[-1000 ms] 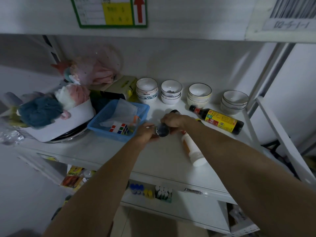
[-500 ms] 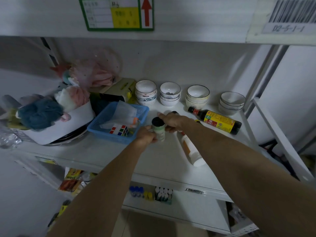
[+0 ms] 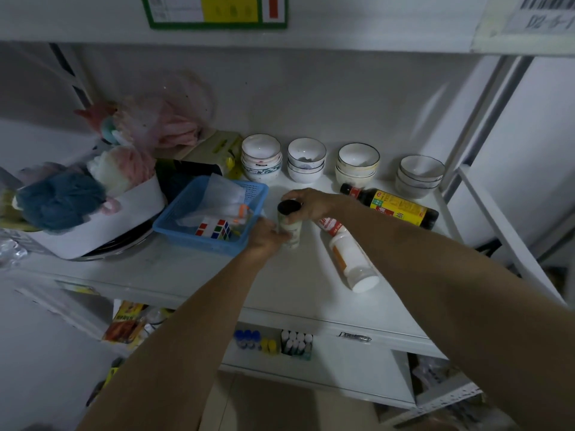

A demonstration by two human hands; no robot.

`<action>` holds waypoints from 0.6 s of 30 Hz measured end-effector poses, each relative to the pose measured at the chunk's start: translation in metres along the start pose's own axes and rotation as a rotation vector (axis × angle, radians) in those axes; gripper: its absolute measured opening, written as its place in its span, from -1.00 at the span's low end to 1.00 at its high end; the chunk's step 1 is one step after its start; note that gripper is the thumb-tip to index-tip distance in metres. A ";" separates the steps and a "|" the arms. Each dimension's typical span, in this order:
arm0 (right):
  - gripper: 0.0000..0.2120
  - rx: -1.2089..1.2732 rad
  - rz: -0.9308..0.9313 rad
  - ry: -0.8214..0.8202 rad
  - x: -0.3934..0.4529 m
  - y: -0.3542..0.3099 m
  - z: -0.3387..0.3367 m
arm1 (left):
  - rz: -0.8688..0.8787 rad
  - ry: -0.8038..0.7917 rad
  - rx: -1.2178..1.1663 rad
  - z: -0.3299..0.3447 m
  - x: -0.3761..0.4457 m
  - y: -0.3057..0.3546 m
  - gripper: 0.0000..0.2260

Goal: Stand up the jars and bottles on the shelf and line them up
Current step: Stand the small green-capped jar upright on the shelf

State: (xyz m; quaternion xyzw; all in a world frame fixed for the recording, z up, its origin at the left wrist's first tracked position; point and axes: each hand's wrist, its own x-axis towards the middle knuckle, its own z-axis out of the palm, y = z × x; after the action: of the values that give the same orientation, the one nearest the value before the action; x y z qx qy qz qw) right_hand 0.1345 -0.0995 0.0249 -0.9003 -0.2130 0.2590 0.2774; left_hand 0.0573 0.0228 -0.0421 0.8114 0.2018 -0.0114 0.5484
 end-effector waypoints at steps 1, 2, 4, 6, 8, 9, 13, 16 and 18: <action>-0.38 -0.004 -0.014 -0.025 0.000 0.000 -0.003 | 0.015 -0.011 -0.004 0.002 0.001 0.000 -0.67; -0.42 -0.023 -0.017 -0.025 0.000 -0.001 -0.004 | 0.031 -0.005 0.006 0.003 0.001 0.001 -0.70; -0.49 -0.095 -0.015 0.032 0.001 -0.004 -0.003 | 0.050 0.032 0.059 0.006 0.006 0.002 -0.72; -0.60 -0.204 0.008 0.076 0.006 -0.005 -0.001 | 0.066 0.043 0.090 0.007 0.010 0.000 -0.78; -0.60 -0.202 0.037 0.071 0.011 -0.006 -0.003 | 0.075 0.071 0.070 0.005 0.009 0.001 -0.92; -0.59 -0.162 0.052 0.061 0.012 -0.008 -0.005 | 0.074 0.082 0.065 0.003 0.008 0.001 -0.88; -0.53 -0.150 0.069 0.008 0.012 -0.012 -0.015 | 0.045 0.046 0.138 -0.004 0.006 0.004 -0.72; -0.43 -0.102 0.028 0.010 0.011 -0.014 -0.013 | 0.036 -0.010 0.042 -0.007 0.010 0.004 -0.84; -0.50 -0.125 0.009 0.047 0.009 -0.015 -0.009 | -0.011 -0.064 -0.060 -0.006 0.012 0.002 -0.69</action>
State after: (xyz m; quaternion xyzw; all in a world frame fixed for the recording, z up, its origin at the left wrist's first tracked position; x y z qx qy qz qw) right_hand 0.1429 -0.0865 0.0373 -0.9226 -0.2182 0.2252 0.2247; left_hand 0.0677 0.0311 -0.0408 0.7927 0.1890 -0.0344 0.5786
